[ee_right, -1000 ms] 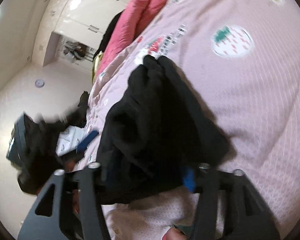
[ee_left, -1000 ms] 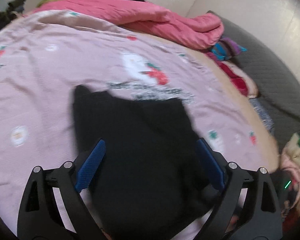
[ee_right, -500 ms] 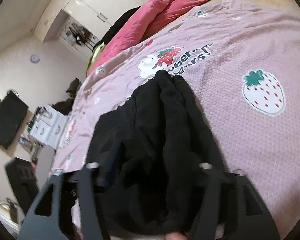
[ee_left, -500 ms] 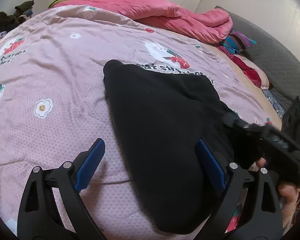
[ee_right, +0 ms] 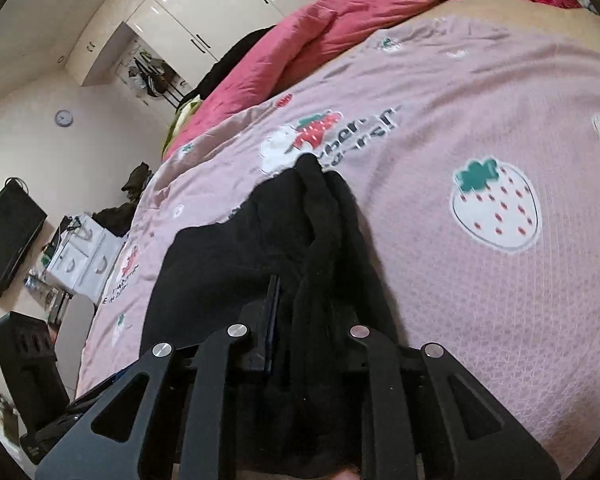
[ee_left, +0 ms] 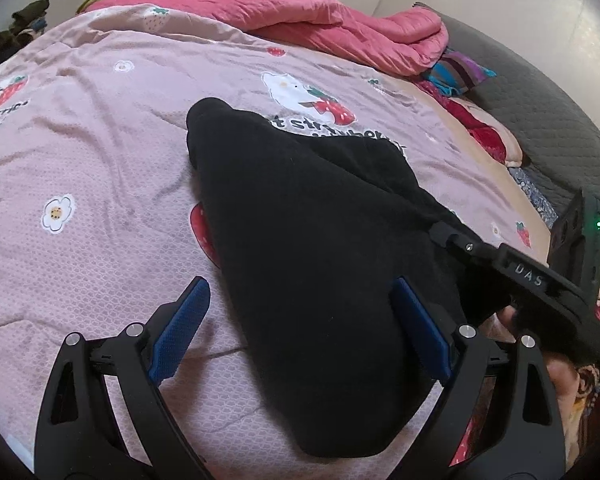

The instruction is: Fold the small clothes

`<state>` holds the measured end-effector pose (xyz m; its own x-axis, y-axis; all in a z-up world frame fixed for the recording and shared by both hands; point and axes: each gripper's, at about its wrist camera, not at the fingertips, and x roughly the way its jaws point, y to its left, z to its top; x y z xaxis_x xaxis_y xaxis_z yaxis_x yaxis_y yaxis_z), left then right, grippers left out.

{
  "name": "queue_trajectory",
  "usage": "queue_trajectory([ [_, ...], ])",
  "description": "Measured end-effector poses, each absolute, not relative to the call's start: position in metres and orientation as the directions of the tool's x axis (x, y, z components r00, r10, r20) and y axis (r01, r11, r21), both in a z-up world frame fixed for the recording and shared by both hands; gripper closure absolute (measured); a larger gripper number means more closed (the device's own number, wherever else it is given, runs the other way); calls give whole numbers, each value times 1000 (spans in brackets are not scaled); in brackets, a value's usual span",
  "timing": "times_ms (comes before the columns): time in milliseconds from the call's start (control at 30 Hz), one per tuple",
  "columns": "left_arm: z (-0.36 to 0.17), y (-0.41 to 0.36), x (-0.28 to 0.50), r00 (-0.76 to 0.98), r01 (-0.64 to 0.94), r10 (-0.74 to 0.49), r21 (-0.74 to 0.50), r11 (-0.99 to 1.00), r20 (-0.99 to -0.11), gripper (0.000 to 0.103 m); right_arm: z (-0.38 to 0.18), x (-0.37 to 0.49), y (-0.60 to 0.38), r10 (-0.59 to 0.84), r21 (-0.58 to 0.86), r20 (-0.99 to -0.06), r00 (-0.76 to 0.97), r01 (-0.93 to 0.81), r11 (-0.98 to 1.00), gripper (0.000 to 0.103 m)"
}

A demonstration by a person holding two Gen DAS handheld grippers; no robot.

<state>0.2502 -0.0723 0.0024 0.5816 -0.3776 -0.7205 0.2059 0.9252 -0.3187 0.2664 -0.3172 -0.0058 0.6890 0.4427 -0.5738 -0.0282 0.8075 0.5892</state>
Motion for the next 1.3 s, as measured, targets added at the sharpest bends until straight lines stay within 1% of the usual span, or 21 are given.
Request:
queue_trajectory([
  [100, 2, -72, 249, 579, 205, -373, -314, 927, -725, 17, -6, 263, -316, 409, 560, -592, 694, -11, 829, 75],
  [133, 2, -72, 250, 578, 203, -374, -316, 927, -725, 17, -6, 261, -317, 396, 549, -597, 698, -5, 836, 69],
  [267, 1, -73, 251, 576, 195, -371, -318, 928, -728, 16, -4, 257, -319, 379, 533, -603, 702, 2, 846, 65],
  [367, 1, -73, 250, 578, 194, -367, -315, 929, -728, 16, -4, 254, -321, 369, 523, -608, 703, 5, 852, 57],
  [467, 3, -73, 247, 582, 194, -362, -308, 932, -728, 14, -3, 249, -324, 353, 512, -614, 706, 16, 859, 53],
  [500, 3, -73, 247, 582, 194, -360, -306, 932, -729, 14, -2, 248, -324, 340, 502, -619, 708, 24, 865, 46],
  [533, 3, -73, 247, 582, 192, -359, -305, 933, -730, 14, -2, 247, -326, 332, 496, -622, 709, 28, 868, 41],
  [600, 3, -72, 247, 581, 190, -360, -308, 932, -730, 14, -3, 245, -329, 339, 506, -619, 708, 29, 862, 40],
  [800, 7, -71, 243, 590, 192, -348, -291, 937, -729, 12, 3, 239, -336, 323, 502, -611, 723, 38, 864, 33],
  [967, 11, -70, 240, 594, 200, -348, -286, 937, -725, 10, 11, 232, -337, 293, 477, -597, 747, 36, 878, 26],
  [1167, 16, -76, 235, 596, 222, -348, -268, 937, -723, 10, 20, 222, -344, 252, 461, -574, 779, 54, 886, 13],
  [1300, 18, -80, 232, 599, 230, -343, -255, 939, -723, 10, 24, 216, -352, 236, 468, -553, 799, 64, 882, 8],
])
